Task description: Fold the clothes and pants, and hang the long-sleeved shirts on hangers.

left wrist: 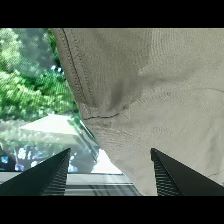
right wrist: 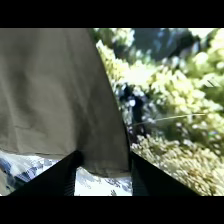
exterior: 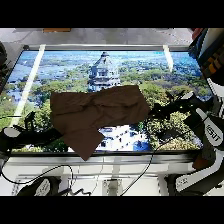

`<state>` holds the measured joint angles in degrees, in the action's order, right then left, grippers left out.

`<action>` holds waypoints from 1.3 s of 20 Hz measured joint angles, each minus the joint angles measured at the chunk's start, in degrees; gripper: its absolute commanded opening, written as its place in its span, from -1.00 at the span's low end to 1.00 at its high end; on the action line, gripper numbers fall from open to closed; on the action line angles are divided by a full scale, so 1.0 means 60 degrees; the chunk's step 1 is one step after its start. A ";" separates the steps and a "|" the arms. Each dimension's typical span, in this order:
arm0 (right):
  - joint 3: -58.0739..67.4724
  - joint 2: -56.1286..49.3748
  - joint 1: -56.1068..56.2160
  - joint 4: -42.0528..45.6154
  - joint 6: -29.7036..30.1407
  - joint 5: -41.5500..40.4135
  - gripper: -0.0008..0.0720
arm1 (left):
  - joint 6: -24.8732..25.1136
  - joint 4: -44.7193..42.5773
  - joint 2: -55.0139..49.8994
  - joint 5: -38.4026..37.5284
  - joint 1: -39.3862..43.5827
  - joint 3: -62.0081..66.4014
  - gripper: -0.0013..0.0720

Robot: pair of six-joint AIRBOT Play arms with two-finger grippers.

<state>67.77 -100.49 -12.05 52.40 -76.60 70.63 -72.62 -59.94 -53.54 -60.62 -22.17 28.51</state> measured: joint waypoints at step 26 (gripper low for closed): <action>0.0339 0.0018 0.0750 -0.0215 0.0674 -0.1038 -0.95 | 0.1967 0.1668 -0.1639 -0.0361 0.0550 -0.1122 0.31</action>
<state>69.80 -100.38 -7.55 51.11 -72.55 64.40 -60.82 -49.93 -63.37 -62.78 -18.87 21.78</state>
